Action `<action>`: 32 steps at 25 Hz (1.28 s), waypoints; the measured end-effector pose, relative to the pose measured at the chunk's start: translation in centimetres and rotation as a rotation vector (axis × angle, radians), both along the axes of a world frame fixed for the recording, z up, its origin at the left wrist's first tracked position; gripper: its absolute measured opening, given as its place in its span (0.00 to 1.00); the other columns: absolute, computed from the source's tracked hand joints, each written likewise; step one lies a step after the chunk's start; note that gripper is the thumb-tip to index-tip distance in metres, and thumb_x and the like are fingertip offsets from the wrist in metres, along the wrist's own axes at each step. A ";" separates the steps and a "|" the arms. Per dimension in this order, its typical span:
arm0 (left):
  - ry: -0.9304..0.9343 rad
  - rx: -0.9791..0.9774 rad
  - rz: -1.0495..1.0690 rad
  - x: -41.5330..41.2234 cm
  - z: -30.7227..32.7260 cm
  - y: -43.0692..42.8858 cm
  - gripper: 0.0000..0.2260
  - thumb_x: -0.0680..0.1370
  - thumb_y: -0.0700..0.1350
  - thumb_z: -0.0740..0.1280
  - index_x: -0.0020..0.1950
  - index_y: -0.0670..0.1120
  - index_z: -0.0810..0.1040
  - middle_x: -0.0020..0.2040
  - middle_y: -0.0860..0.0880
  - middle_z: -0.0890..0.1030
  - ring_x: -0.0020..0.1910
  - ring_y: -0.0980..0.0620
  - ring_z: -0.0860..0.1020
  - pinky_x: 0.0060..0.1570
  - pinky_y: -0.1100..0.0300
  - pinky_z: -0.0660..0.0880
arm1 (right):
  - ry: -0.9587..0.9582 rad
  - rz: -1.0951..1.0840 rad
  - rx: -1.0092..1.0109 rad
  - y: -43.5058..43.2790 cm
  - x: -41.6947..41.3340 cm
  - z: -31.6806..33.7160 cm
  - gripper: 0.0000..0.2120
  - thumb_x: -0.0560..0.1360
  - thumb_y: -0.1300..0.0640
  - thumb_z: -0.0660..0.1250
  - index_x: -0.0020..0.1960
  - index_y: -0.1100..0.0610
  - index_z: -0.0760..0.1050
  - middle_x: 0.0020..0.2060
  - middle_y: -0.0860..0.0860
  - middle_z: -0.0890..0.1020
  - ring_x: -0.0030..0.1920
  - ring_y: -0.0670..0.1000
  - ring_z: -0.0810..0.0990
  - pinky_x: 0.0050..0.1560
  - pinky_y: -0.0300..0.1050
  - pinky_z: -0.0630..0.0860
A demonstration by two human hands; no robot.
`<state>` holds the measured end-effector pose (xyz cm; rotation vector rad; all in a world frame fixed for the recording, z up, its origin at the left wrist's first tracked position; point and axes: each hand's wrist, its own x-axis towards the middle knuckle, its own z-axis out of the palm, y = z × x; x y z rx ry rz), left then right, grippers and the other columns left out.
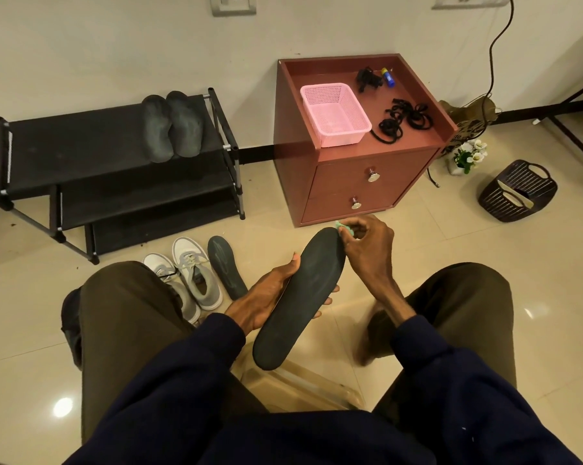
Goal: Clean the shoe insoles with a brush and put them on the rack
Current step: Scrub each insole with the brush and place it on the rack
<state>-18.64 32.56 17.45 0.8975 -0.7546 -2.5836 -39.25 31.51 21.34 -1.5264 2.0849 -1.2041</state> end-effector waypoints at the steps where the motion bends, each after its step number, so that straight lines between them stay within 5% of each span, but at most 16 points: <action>1: -0.011 -0.008 -0.003 0.0 0.0 0.0 0.31 0.84 0.64 0.52 0.77 0.41 0.67 0.72 0.36 0.75 0.70 0.35 0.74 0.70 0.38 0.68 | -0.018 -0.039 -0.006 0.1 -0.1 -0.2 0.06 0.76 0.61 0.75 0.53 0.57 0.86 0.46 0.49 0.85 0.45 0.43 0.83 0.47 0.36 0.82; 4: -0.031 -0.001 0.041 0.0 0.2 0.0 0.30 0.84 0.63 0.54 0.77 0.42 0.68 0.70 0.35 0.76 0.68 0.33 0.75 0.70 0.36 0.68 | -0.049 0.080 0.000 0.7 1.9 0.0 0.05 0.75 0.61 0.76 0.51 0.57 0.86 0.46 0.46 0.84 0.45 0.44 0.83 0.46 0.29 0.78; 8: -0.033 0.048 0.171 0.2 0.6 0.1 0.26 0.84 0.62 0.56 0.75 0.46 0.70 0.66 0.35 0.79 0.62 0.33 0.80 0.61 0.38 0.77 | -0.095 0.434 0.204 1.4 3.5 1.1 0.05 0.73 0.60 0.78 0.49 0.56 0.88 0.43 0.46 0.85 0.41 0.42 0.83 0.40 0.32 0.78; 15: -0.020 0.053 0.040 0.0 0.4 0.0 0.32 0.84 0.65 0.53 0.76 0.42 0.69 0.72 0.37 0.75 0.68 0.37 0.76 0.69 0.41 0.70 | -0.075 -0.038 -0.007 0.6 0.5 0.1 0.06 0.75 0.59 0.76 0.52 0.56 0.86 0.44 0.44 0.83 0.42 0.38 0.82 0.44 0.30 0.79; 22: -0.066 0.059 0.198 0.1 1.1 0.1 0.26 0.83 0.63 0.55 0.70 0.46 0.76 0.64 0.36 0.81 0.58 0.36 0.82 0.64 0.38 0.73 | -0.068 0.482 0.266 1.5 3.4 0.6 0.06 0.73 0.57 0.79 0.49 0.55 0.88 0.42 0.47 0.85 0.39 0.43 0.83 0.39 0.35 0.80; 28: -0.020 0.097 0.157 0.3 0.8 -0.2 0.31 0.83 0.65 0.54 0.73 0.42 0.73 0.69 0.37 0.77 0.64 0.38 0.79 0.69 0.41 0.70 | 0.090 0.139 0.009 0.6 0.8 -0.6 0.07 0.74 0.58 0.77 0.51 0.58 0.86 0.47 0.52 0.85 0.43 0.45 0.81 0.44 0.33 0.81; 32: -0.092 0.091 0.247 0.3 1.1 -0.3 0.27 0.83 0.63 0.57 0.68 0.44 0.78 0.63 0.38 0.82 0.57 0.39 0.83 0.64 0.38 0.75 | -0.013 0.474 0.174 1.8 3.4 -0.6 0.06 0.73 0.59 0.78 0.51 0.56 0.87 0.45 0.50 0.85 0.43 0.47 0.83 0.44 0.37 0.82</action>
